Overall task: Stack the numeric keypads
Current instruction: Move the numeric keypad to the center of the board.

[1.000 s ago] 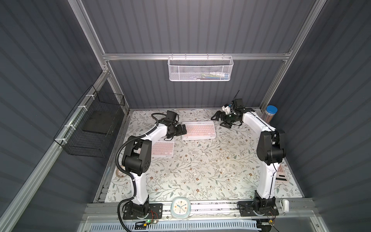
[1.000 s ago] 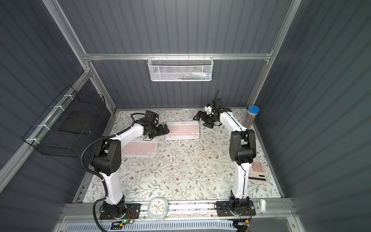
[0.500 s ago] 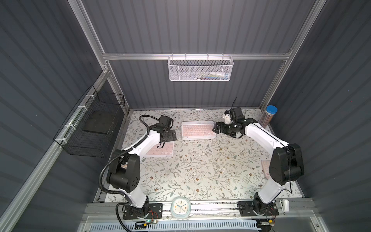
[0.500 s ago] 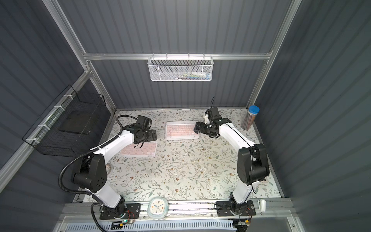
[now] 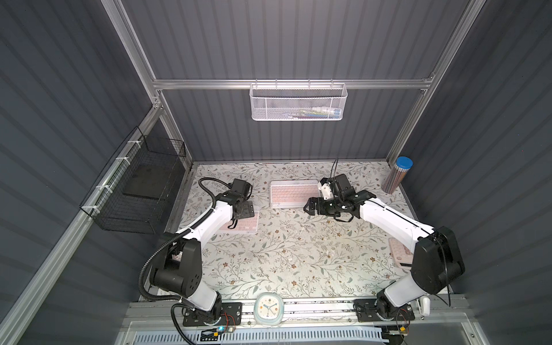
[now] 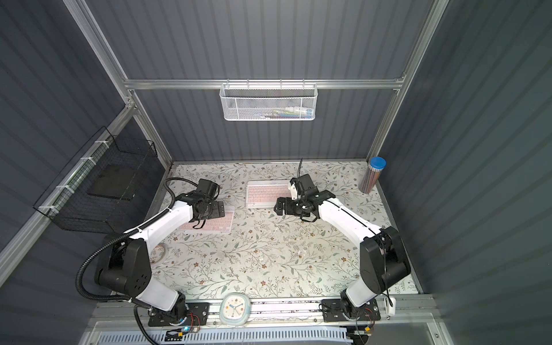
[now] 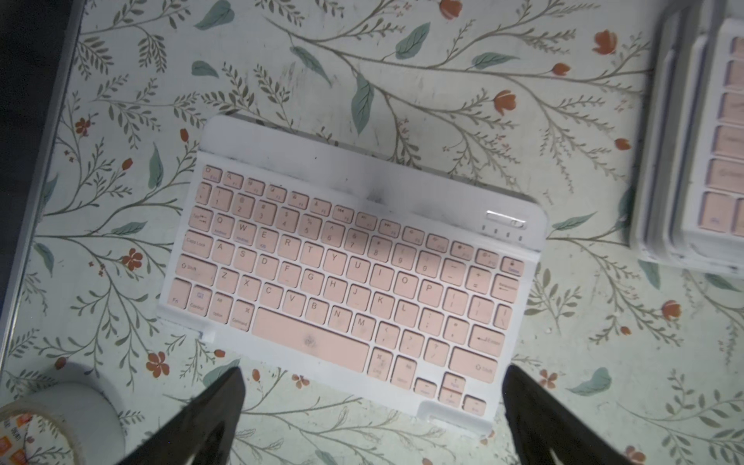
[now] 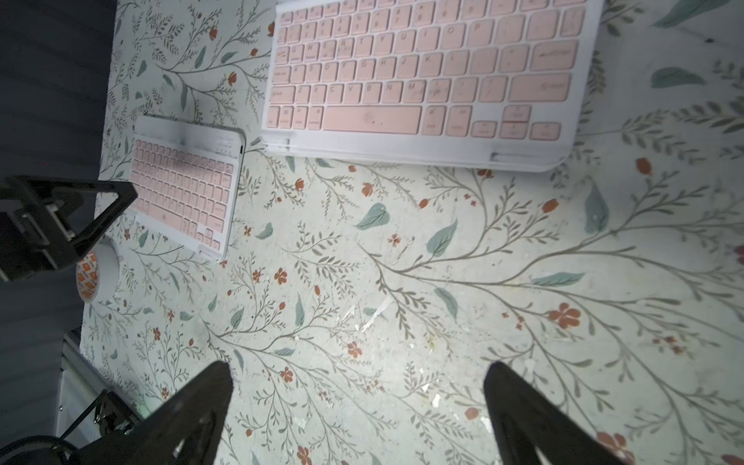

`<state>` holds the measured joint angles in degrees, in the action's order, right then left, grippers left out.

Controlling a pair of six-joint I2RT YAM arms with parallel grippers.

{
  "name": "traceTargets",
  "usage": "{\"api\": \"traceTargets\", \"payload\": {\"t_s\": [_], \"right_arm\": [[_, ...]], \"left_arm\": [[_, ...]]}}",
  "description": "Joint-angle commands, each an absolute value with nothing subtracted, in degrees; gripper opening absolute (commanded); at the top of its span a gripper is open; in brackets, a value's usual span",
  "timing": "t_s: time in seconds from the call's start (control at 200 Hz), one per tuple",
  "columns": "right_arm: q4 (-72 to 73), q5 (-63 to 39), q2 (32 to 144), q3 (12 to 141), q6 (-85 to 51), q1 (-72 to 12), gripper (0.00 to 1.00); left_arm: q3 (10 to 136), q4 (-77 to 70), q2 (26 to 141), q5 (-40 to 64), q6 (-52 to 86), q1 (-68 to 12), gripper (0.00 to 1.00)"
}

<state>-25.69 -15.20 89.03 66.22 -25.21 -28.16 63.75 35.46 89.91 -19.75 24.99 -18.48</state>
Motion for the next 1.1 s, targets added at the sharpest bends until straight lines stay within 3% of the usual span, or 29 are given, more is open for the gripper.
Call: {"api": "traceTargets", "payload": {"t_s": [0.0, 0.645, 1.096], "right_arm": [[-23.3, -15.41, 87.8, 64.24, -26.54, -29.46, 0.99], [-19.7, -17.0, 88.83, 61.16, -27.03, -30.73, 0.99], [-19.61, -17.23, 91.23, 63.01, -26.87, -30.62, 0.99]], "left_arm": [[62.43, 37.67, 89.78, -20.37, 26.62, -16.84, 1.0], [60.73, 28.2, 95.56, -9.37, 25.33, -5.45, 1.0], [68.49, 28.55, 104.3, -10.27, 25.53, -1.07, 1.0]]}}
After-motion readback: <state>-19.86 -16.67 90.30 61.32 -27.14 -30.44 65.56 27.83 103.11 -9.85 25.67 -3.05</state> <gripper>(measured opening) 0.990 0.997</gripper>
